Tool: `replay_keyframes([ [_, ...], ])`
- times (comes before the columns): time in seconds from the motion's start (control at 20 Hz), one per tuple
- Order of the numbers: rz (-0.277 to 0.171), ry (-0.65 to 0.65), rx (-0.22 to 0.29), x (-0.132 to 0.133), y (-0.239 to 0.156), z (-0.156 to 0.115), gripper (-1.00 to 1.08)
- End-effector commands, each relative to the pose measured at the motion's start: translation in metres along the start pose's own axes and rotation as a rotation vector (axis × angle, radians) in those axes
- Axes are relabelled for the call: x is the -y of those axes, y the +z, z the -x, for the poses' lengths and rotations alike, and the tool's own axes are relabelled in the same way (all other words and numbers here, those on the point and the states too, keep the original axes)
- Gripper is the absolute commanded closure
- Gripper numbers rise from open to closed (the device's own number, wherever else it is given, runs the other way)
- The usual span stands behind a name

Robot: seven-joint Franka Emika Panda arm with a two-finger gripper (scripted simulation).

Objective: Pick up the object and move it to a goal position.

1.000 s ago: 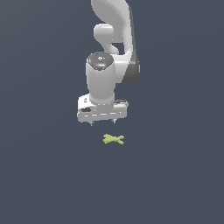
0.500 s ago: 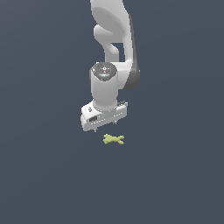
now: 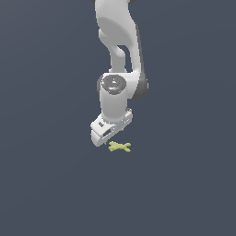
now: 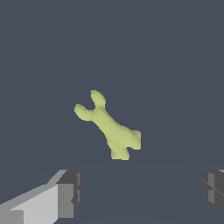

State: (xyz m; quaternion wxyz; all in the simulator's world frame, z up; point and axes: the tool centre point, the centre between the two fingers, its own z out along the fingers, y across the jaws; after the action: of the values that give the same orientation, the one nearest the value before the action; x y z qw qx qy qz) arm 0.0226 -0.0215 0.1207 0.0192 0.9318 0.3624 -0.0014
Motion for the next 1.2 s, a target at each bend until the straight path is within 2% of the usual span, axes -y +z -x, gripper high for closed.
replay_keyframes([
  [0.0,-0.003,-0.076,0.000,0.002,0.006,-0.002,-0.92],
  [0.75,-0.020,-0.514,-0.013,0.015,0.042,-0.016,-0.92],
  [1.15,-0.025,-0.669,-0.023,0.021,0.053,-0.021,-0.92],
])
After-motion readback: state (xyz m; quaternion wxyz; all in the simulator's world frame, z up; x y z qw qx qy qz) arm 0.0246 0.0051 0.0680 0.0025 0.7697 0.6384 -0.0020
